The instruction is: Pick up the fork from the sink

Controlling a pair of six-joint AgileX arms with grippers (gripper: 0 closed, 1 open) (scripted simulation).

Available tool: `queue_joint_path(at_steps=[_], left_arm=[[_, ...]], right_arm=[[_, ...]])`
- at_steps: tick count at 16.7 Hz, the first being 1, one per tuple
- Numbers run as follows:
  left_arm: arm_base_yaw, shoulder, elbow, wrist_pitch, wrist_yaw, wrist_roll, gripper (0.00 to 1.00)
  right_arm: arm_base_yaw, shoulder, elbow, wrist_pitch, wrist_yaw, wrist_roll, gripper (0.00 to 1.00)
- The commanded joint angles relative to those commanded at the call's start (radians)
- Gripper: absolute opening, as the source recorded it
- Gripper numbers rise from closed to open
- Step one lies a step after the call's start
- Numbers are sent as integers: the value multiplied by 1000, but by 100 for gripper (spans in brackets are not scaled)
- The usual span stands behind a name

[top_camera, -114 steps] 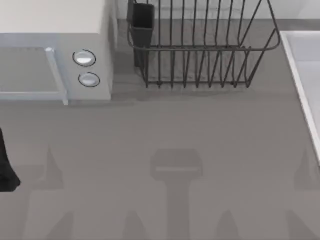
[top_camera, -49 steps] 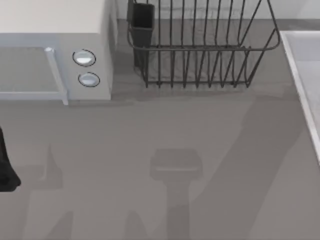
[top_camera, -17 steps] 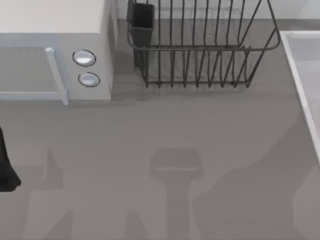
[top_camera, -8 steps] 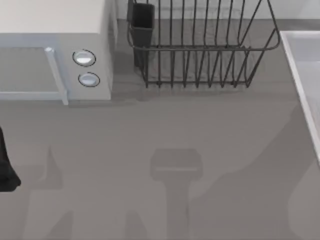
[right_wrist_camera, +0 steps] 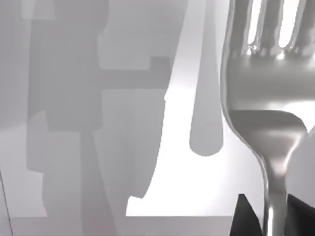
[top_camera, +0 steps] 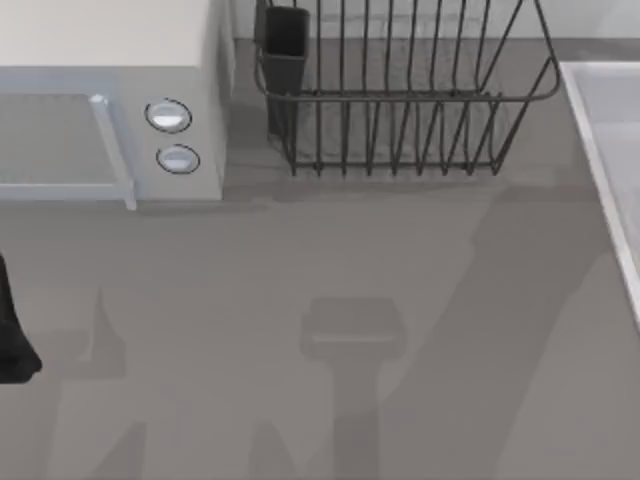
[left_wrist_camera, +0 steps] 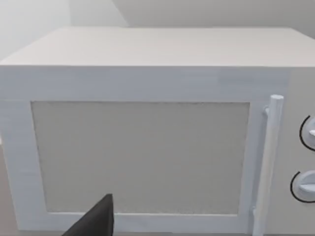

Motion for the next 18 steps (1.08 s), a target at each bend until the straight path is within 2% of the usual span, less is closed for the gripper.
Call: queue_joint_path(at_steps=[7, 10, 13, 18], left_arm=[[0, 0, 0, 0, 0, 0, 100], [0, 0, 0, 0, 0, 0, 100], [0, 0, 0, 0, 0, 0, 100], [0, 0, 0, 0, 0, 0, 100]], right_arm=[[4, -16, 17, -26, 0, 4, 0], [69, -60, -23, -38, 0, 69, 0], [221, -159, -113, -59, 2, 218, 0], [583, -391, -322, -98, 5, 568, 0]])
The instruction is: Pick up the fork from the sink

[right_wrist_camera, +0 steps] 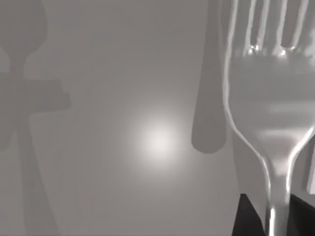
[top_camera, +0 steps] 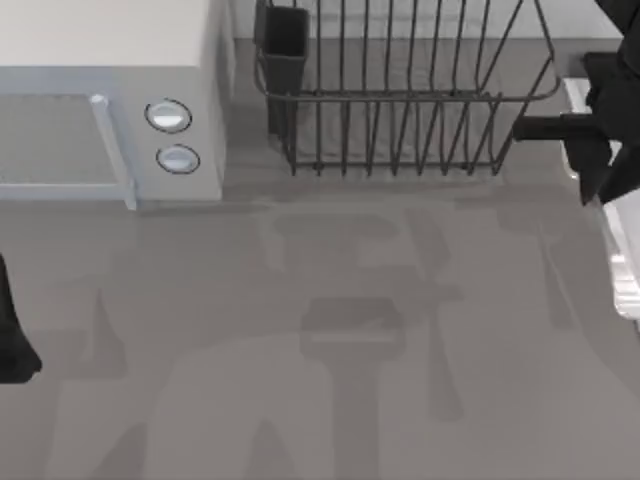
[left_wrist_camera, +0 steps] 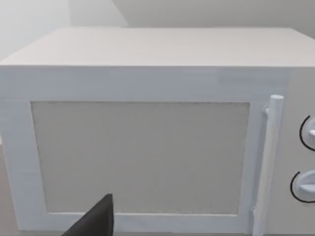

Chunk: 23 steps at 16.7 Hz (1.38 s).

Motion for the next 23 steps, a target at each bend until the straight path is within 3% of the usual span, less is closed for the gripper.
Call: queue_joint_path(at_steps=[4, 7, 14, 23], left_arm=[[0, 0, 0, 0, 0, 0, 100], [0, 0, 0, 0, 0, 0, 100], [0, 0, 0, 0, 0, 0, 100], [0, 0, 0, 0, 0, 0, 100]], right_arm=[[241, -174, -157, -22, 3, 238, 0], [318, -243, -220, -29, 3, 314, 0], [318, -238, -259, 13, 2, 318, 0], [326, -174, -567, 391, 4, 323, 0]])
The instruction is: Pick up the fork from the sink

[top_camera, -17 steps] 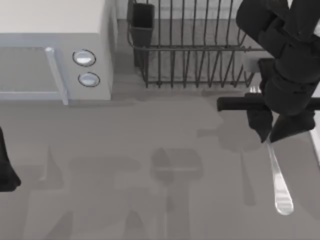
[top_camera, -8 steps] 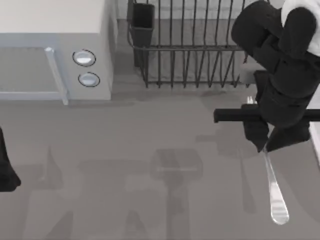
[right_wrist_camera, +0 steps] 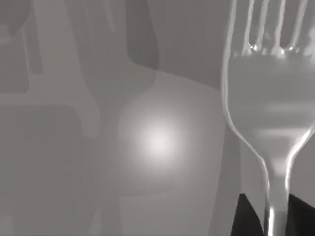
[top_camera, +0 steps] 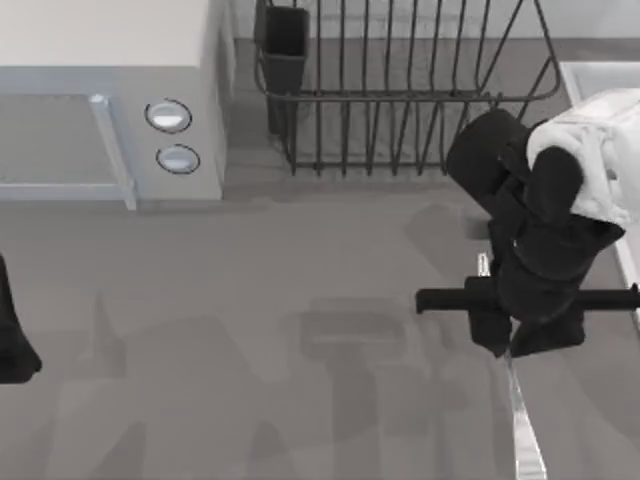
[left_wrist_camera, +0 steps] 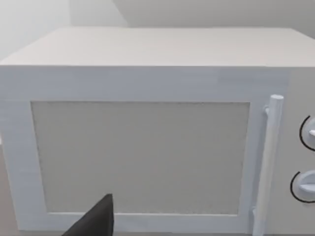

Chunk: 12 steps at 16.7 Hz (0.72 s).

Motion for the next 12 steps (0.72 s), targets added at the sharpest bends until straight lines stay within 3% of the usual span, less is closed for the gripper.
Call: queue_joint_path(at_steps=[5, 12], left_arm=[[0, 0, 0, 0, 0, 0, 100], [0, 0, 0, 0, 0, 0, 100]], right_arm=[[1, 3, -10, 10, 0, 1, 0], [1, 3, -10, 10, 0, 1, 53]])
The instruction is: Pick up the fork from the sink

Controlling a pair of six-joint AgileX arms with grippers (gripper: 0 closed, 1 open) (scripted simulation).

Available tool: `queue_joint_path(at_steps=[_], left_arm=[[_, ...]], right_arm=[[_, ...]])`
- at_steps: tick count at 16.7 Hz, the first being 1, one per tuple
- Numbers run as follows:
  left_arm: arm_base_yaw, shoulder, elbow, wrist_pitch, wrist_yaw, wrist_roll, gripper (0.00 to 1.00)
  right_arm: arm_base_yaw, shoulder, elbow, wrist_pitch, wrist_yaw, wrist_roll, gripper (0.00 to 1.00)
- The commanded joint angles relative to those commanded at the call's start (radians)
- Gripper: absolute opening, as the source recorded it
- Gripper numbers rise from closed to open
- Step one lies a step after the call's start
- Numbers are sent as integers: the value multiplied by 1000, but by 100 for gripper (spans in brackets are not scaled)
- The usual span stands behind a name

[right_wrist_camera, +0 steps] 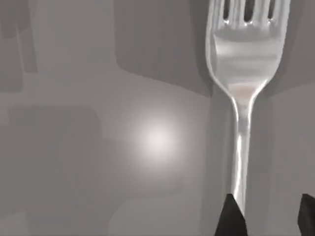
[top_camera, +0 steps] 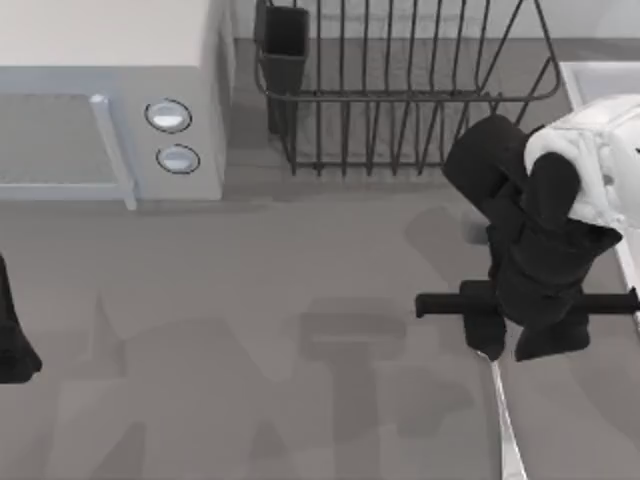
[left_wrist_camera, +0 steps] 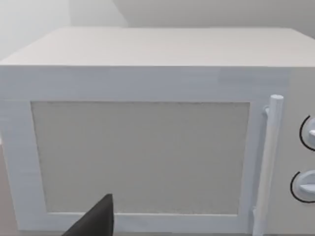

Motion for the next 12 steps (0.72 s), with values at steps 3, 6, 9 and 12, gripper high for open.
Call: queue_joint_path(at_steps=[3, 6, 9, 12], left_arm=[[0, 0, 0, 0, 0, 0, 100], [0, 0, 0, 0, 0, 0, 100], [0, 0, 0, 0, 0, 0, 100], [0, 0, 0, 0, 0, 0, 100]], right_arm=[[0, 0, 0, 0, 0, 0, 75], [0, 0, 0, 0, 0, 0, 98], [0, 0, 0, 0, 0, 0, 100], [0, 0, 0, 0, 0, 0, 100]])
